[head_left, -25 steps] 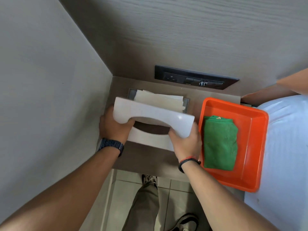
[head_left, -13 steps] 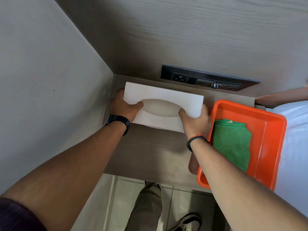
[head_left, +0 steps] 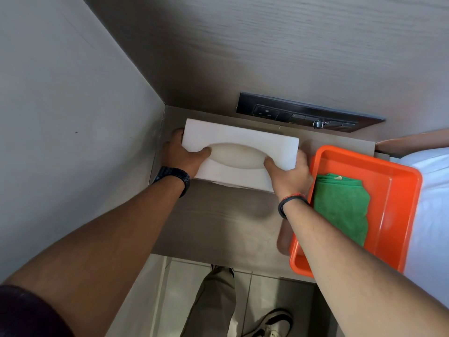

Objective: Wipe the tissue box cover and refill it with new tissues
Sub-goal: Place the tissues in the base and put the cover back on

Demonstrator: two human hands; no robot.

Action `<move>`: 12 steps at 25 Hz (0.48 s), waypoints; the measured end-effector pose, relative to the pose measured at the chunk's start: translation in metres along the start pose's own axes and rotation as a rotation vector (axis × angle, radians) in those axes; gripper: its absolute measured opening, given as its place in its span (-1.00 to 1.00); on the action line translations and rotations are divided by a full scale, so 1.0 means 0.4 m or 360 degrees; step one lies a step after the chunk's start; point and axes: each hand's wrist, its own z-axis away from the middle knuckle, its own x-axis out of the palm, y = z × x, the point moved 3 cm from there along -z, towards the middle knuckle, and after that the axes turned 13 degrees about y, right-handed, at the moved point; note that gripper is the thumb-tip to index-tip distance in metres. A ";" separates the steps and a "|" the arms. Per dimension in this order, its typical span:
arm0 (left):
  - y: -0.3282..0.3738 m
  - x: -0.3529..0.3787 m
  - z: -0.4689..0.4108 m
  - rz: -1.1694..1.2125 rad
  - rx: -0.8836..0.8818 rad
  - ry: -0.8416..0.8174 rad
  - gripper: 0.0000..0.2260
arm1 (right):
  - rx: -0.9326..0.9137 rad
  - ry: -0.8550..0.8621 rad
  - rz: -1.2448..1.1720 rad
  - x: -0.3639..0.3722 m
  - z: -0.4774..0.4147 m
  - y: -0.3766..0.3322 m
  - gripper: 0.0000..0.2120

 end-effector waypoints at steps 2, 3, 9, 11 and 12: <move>-0.003 0.001 0.001 0.0036 0.0004 0.0005 -0.38 | -0.0014 0.0010 0.0018 0.002 0.001 0.003 -0.49; -0.005 0.001 0.000 0.0051 0.0004 0.0003 -0.38 | -0.0019 0.0012 0.0035 0.004 0.002 0.005 -0.50; -0.021 0.011 0.004 0.0095 0.0083 0.0007 -0.40 | -0.0066 -0.0021 0.0197 0.018 0.001 0.025 -0.41; -0.027 0.014 0.008 0.0086 0.0129 0.0035 -0.42 | -0.0086 -0.0002 0.0196 0.020 0.000 0.030 -0.39; -0.029 0.017 0.007 0.0065 0.0157 0.0050 -0.42 | -0.0103 -0.0001 0.0203 0.022 0.000 0.032 -0.38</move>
